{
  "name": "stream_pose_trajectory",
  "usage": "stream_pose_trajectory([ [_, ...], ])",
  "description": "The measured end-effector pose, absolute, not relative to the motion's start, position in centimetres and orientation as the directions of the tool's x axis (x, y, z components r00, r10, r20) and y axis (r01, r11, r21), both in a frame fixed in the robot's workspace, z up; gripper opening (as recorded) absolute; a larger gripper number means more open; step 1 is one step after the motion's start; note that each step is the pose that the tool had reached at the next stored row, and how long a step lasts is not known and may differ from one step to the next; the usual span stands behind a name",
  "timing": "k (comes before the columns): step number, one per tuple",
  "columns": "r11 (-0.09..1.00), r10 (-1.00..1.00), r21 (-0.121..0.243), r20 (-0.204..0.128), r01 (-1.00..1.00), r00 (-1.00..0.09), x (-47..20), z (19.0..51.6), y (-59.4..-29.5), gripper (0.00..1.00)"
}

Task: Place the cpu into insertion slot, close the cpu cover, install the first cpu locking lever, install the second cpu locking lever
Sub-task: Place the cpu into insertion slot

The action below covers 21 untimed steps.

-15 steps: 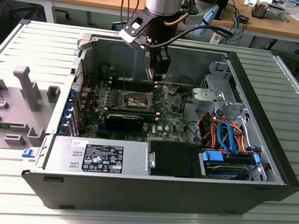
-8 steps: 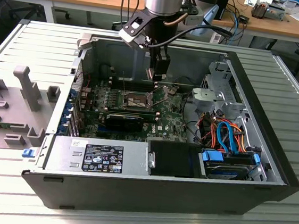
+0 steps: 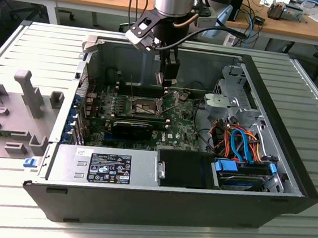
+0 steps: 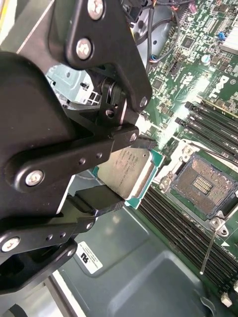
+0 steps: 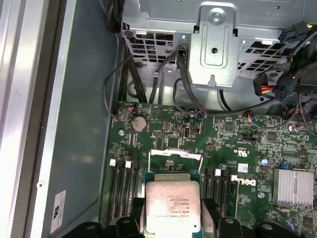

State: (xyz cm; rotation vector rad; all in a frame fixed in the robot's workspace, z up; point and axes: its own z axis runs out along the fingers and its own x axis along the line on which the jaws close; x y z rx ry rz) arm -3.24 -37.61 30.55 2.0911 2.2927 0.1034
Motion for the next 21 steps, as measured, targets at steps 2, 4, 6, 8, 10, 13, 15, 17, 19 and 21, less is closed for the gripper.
stream_pose_trajectory([
  [2,0.078,0.997,0.074,0.018,0.994,-0.079,-3.24,30.54,-37.61,0.54],
  [4,0.067,0.998,0.074,0.018,0.995,-0.068,-3.24,30.54,-37.61,0.54],
  [6,0.056,0.998,0.074,0.018,0.996,-0.057,-3.24,30.53,-37.61,0.54],
  [8,0.049,0.999,0.074,0.018,0.996,-0.05,-3.24,30.53,-37.61,0.54],
  [10,0.037,0.999,0.074,0.018,0.997,-0.039,-3.24,30.52,-37.61,0.54],
  [13,0.024,1.0,0.074,0.018,0.997,-0.025,-3.24,30.5,-37.61,0.54],
  [15,0.019,1.0,0.074,0.018,0.997,-0.021,-3.24,30.49,-37.61,0.54],
  [17,0.014,1.0,0.074,0.018,0.997,-0.015,-3.24,30.48,-37.61,0.54],
  [19,0.009,1.0,0.074,0.018,0.997,-0.01,-3.24,30.47,-37.61,0.54],
  [21,0.003,1.0,0.074,0.018,0.997,-0.004,-3.24,30.47,-37.61,0.54],
])
